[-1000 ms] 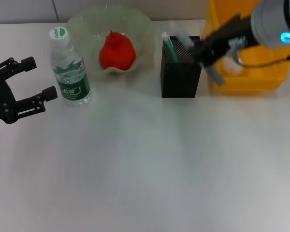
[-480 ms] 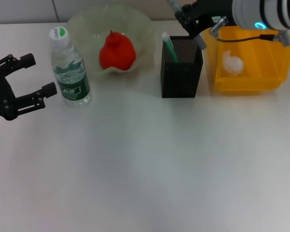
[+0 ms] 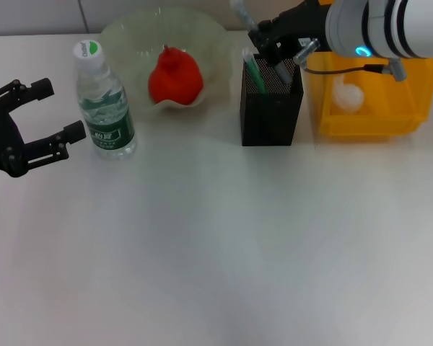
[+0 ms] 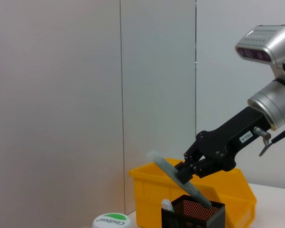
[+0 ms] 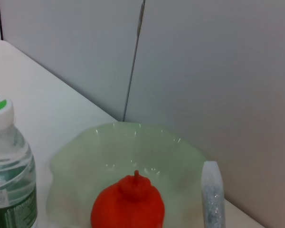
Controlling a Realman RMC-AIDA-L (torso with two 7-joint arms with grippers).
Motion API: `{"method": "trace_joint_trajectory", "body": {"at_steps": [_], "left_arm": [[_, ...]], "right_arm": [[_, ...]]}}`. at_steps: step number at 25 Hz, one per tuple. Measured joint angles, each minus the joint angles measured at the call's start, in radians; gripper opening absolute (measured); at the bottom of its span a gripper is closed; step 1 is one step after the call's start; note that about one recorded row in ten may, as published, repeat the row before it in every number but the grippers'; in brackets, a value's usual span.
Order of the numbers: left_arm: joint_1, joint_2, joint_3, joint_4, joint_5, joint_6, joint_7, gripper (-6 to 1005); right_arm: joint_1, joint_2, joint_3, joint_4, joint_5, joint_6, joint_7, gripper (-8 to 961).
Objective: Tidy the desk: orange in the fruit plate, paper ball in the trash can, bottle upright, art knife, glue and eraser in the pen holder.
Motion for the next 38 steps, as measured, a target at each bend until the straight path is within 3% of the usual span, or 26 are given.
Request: {"method": "trace_joint_trajectory", "body": {"at_steps": [19,26,31,34,35,38], "left_arm": [[-0.010,0.006,0.000,-0.005,0.000,-0.013,-0.008,860],[-0.009,0.017,0.001,0.000,0.000,0.013,-0.042,860],[-0.010,0.053,0.009,-0.010,0.000,0.088,-0.084,861],[-0.011,0.065,0.010,-0.012,0.008,0.131,-0.101,861],[-0.012,0.068,0.010,-0.012,0.013,0.147,-0.107,861],[-0.020,0.082,0.006,-0.011,0.052,0.228,-0.134,860]], "right_arm": [[0.011,-0.001,-0.013,0.077,0.041,0.029,-0.014,117],[-0.107,-0.005,0.025,-0.072,0.133,-0.018,-0.122,482],[-0.223,-0.005,0.198,-0.141,0.499,-0.204,-0.478,629],[-0.268,-0.005,0.348,-0.104,0.729,-0.395,-0.698,681],[-0.280,-0.006,0.452,-0.054,0.815,-0.540,-0.815,681],[-0.290,-0.005,0.527,-0.014,0.845,-0.652,-0.897,683]]}}
